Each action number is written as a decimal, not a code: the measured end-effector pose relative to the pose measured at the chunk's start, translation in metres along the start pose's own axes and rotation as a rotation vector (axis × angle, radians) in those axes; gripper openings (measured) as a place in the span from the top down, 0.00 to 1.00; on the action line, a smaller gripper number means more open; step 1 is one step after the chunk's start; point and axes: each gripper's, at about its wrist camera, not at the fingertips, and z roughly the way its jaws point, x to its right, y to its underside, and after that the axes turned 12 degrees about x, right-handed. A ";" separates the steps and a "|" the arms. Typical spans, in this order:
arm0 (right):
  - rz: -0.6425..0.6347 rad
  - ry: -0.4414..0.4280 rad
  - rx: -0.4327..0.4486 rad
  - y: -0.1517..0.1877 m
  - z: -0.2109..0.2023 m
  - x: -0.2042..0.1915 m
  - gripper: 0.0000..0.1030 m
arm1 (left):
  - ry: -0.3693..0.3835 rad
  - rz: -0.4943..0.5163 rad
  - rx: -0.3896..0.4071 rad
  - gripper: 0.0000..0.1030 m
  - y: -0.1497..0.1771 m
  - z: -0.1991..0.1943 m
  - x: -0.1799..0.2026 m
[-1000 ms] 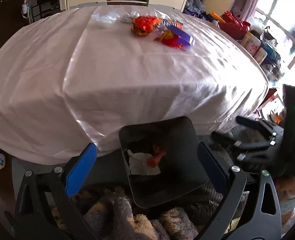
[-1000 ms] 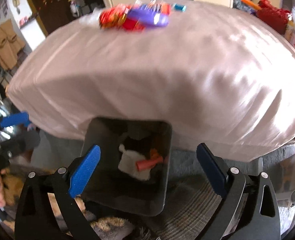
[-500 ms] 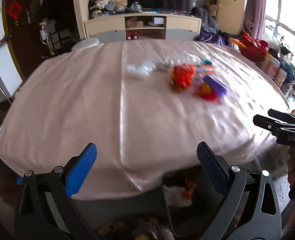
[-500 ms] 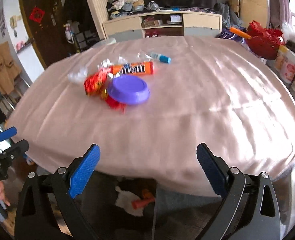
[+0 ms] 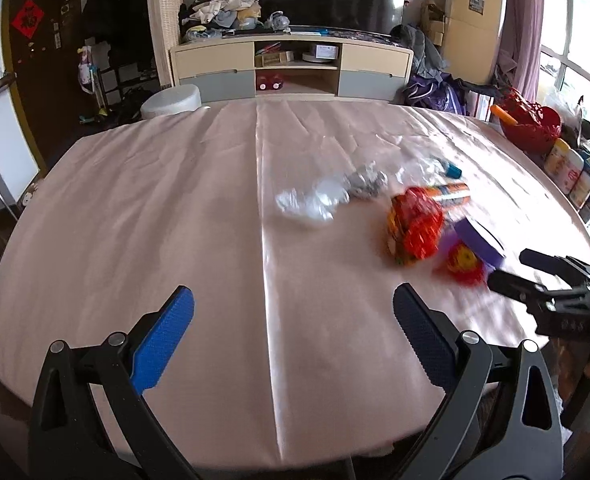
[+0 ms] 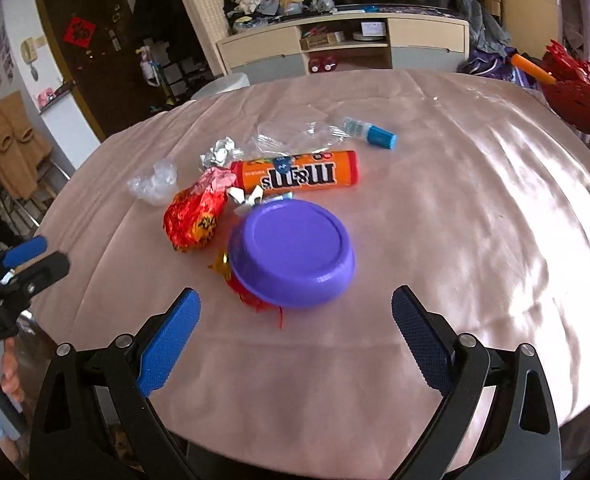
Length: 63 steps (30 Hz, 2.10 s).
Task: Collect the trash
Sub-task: 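Grasp the clear plastic bag with the left gripper while the right grasps the purple lid, then lower the plastic bag and purple lid into the black bin and open both grippers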
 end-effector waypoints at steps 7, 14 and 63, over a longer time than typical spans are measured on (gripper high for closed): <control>0.009 -0.019 -0.008 -0.009 0.013 0.002 0.07 | 0.025 0.022 -0.020 0.09 -0.019 0.045 0.003; 0.010 -0.028 -0.023 -0.013 0.023 0.002 0.09 | 0.048 0.014 -0.073 0.19 -0.023 0.090 0.002; -0.114 -0.010 -0.064 0.114 -0.102 -0.018 0.26 | 0.129 -0.069 -0.109 0.70 0.099 -0.111 0.068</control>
